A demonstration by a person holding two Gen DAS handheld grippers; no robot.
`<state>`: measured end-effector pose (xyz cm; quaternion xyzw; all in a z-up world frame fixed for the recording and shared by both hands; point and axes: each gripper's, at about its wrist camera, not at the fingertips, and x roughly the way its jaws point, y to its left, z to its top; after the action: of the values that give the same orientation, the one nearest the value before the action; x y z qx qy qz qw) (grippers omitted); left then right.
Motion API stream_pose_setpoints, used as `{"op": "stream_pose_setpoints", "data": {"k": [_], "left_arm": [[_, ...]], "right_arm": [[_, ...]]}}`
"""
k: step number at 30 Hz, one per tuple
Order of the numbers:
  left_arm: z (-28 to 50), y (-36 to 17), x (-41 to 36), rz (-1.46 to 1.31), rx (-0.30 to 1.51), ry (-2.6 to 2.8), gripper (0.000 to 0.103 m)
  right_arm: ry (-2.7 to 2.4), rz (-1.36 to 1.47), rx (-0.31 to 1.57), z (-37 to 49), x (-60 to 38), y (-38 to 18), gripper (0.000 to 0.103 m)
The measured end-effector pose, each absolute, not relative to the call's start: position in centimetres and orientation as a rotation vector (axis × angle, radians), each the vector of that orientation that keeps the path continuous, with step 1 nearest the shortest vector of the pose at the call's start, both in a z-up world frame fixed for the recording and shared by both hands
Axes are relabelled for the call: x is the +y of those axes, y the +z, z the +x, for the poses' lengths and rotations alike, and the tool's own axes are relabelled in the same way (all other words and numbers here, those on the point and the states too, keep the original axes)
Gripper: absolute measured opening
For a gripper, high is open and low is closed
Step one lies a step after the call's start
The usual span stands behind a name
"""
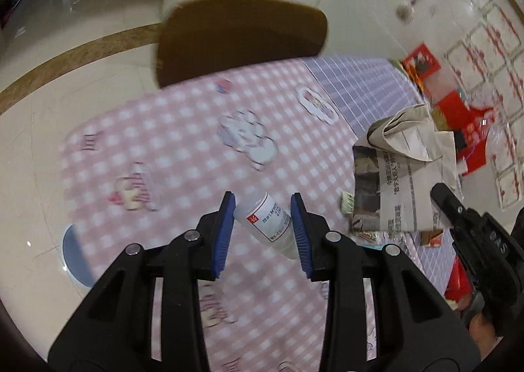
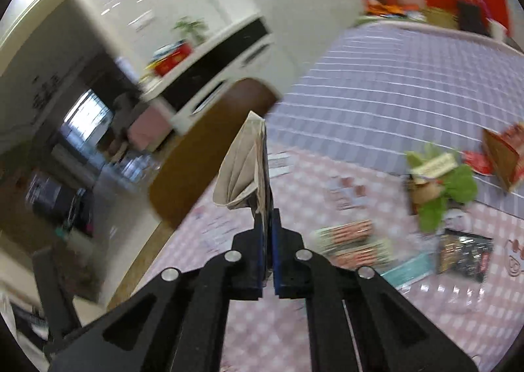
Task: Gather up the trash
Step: 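Carry the bottle and paper over the blue bucket and release both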
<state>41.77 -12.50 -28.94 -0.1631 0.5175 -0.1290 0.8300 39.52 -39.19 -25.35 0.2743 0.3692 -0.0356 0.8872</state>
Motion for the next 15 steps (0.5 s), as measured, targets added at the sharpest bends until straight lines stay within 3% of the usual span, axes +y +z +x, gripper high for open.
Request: {"op": "stream_pose_setpoints", "data": {"k": [8,15], "left_arm": [[39.4,-28.2,0.6,-0.417,1.073,-0.106,0.034],[36.2,-32.2,12.7,-0.500,1.140,0.060,0.034]], "right_arm": [[0.192,0.500,0.910,40.5,-24.3,-26.9,0.005],[0.355,0.421,1.106,39.7,-10.9,-31.7,0.005]]}}
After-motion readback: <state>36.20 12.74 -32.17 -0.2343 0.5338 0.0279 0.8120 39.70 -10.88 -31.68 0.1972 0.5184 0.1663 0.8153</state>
